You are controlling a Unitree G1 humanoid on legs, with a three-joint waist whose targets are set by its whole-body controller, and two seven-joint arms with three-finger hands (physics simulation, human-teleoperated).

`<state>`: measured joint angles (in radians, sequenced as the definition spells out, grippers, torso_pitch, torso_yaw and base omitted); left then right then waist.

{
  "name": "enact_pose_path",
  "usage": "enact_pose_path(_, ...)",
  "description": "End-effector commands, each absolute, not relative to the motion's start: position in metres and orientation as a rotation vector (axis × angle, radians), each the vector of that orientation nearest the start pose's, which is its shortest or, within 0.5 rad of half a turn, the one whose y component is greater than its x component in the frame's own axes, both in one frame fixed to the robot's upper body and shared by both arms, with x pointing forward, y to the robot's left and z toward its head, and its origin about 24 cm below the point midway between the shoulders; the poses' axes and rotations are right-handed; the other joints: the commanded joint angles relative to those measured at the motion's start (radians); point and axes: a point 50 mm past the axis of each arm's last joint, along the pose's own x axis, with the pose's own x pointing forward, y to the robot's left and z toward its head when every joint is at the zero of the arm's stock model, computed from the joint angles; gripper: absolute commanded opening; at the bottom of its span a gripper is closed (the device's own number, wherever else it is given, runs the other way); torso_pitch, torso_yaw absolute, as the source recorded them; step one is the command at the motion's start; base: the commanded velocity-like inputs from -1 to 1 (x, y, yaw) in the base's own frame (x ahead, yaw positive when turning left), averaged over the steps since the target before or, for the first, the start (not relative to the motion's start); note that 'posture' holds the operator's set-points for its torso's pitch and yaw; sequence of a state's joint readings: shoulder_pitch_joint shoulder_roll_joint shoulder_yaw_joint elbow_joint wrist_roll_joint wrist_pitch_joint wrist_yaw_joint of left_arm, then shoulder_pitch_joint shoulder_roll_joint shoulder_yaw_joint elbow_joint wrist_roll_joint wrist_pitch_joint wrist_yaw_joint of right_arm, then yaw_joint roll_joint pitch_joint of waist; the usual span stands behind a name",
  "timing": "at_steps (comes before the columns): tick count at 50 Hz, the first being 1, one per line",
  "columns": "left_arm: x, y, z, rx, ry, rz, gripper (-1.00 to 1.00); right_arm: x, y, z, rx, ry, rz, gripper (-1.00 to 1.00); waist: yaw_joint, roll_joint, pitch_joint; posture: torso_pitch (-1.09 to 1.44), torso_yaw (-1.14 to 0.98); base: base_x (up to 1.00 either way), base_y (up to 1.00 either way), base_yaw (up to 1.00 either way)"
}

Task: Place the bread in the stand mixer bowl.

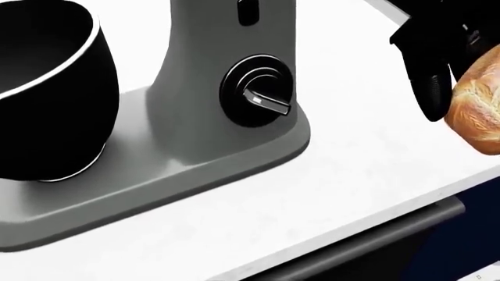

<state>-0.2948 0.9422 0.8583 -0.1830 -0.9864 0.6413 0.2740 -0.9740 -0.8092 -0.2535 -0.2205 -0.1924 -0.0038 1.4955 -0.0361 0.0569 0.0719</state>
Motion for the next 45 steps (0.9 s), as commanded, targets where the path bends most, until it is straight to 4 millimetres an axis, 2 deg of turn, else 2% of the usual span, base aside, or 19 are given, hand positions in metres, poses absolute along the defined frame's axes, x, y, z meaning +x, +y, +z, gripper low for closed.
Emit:
enact_pose_path(1,0.191,0.375,0.320,-0.157,-0.505,0.502,1.00,0.232,-0.196,0.370,-1.503,-0.436,0.773,-1.00,0.000,0.003,-0.019,0.00,0.00,0.00,0.00,0.00)
enact_pose_path(4,0.191,0.375,0.320,-0.157,-0.506,0.502,1.00,0.223,-0.187,0.368,-1.502,-0.463,0.807,-1.00,0.001,0.003,-0.018,0.00,0.00,0.00,0.00,0.00)
enact_pose_path(9,0.191,0.375,0.320,-0.160,-0.505,0.501,1.00,0.222,-0.175,0.365,-1.506,-0.485,0.853,-1.00,-0.001,0.005,-0.017,0.00,0.00,0.00,0.00,0.00)
enact_pose_path(12,0.191,0.376,0.321,-0.160,-0.506,0.502,1.00,0.222,-0.165,0.364,-1.500,-0.504,0.879,-1.00,-0.002,0.007,-0.017,0.00,0.00,0.00,0.00,0.00)
enact_pose_path(24,0.190,0.378,0.317,-0.163,-0.503,0.508,1.00,0.247,-0.120,0.379,-1.492,-0.609,0.930,-1.00,-0.012,0.029,-0.016,0.00,0.00,0.00,0.00,0.00)
enact_pose_path(37,0.189,0.380,0.316,-0.164,-0.503,0.514,1.00,0.244,-0.088,0.385,-1.473,-0.686,0.998,-1.00,-0.019,0.040,-0.017,0.00,0.00,0.00,0.00,0.00)
enact_pose_path(45,0.188,0.381,0.314,-0.164,-0.501,0.517,1.00,0.242,-0.060,0.393,-1.453,-0.755,1.035,-1.00,-0.029,0.051,-0.015,0.00,0.00,0.00,0.00,0.00)
